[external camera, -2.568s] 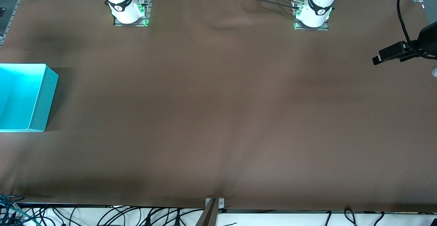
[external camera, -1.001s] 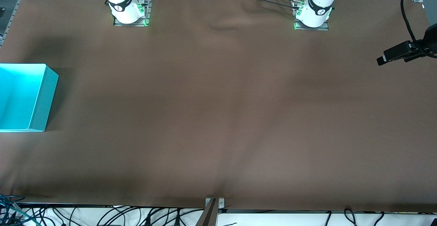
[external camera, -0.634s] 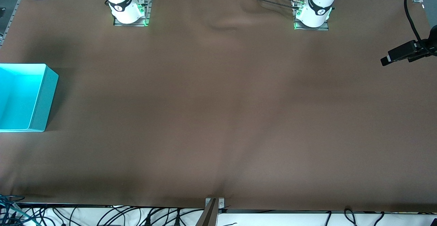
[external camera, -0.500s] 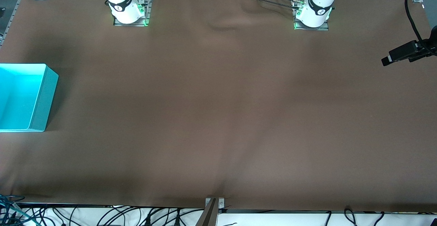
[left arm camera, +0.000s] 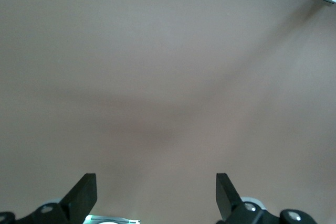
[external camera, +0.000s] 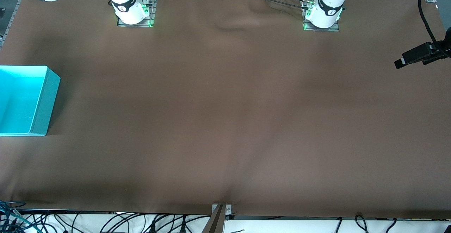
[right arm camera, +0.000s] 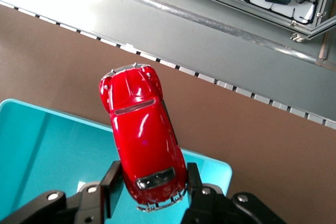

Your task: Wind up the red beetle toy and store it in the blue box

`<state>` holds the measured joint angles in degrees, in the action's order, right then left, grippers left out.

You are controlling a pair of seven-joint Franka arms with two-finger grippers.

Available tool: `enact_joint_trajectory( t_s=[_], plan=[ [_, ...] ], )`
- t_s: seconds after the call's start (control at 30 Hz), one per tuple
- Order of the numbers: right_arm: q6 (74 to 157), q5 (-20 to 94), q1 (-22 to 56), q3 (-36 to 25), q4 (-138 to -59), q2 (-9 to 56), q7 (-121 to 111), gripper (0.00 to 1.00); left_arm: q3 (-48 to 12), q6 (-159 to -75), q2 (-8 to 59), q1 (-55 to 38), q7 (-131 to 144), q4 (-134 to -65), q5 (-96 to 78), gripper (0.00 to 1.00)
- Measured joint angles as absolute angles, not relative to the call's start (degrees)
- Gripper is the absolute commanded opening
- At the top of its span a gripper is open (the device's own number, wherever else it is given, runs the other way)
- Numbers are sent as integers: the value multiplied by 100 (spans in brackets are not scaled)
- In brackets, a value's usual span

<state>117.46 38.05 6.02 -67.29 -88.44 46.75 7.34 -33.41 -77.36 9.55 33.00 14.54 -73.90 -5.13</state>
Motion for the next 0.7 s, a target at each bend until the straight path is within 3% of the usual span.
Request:
enact_joint_trajectory(
  t_s=[0.7],
  plan=[
    [11547,3762,1451,-6813,-8836,4677,1298,0,-3341,-7750,960,3305,1454,-7389,-514,100]
  ],
)
